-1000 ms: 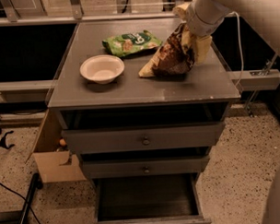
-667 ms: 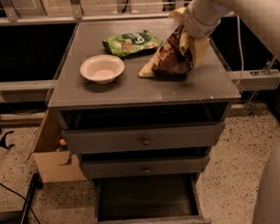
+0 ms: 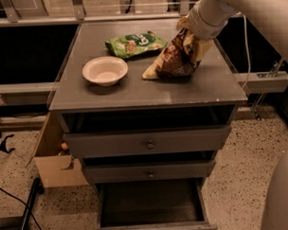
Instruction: Place brown chip bag into bottom drawer
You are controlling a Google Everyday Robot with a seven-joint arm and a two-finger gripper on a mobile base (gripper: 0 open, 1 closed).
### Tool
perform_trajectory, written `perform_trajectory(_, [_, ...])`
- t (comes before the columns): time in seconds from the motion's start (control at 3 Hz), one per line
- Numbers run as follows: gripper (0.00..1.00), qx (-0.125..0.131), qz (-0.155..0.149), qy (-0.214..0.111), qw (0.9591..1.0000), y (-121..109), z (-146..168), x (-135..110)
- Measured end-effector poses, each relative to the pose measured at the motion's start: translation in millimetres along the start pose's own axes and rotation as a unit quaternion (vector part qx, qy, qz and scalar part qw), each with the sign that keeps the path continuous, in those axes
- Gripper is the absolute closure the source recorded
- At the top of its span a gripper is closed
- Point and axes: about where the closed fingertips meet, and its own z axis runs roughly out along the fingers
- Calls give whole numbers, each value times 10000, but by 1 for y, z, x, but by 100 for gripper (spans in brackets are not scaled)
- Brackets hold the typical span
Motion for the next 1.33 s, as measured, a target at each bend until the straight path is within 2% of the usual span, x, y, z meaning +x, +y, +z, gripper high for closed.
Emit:
perform_trajectory(0.67, [89, -1, 0, 0, 10000, 0, 0, 0])
perform_trajectory(1.0, [100, 22, 4, -20, 10000, -1, -2, -1])
perform_trajectory(1.33, [100, 90, 15, -80, 9999, -3, -10, -2])
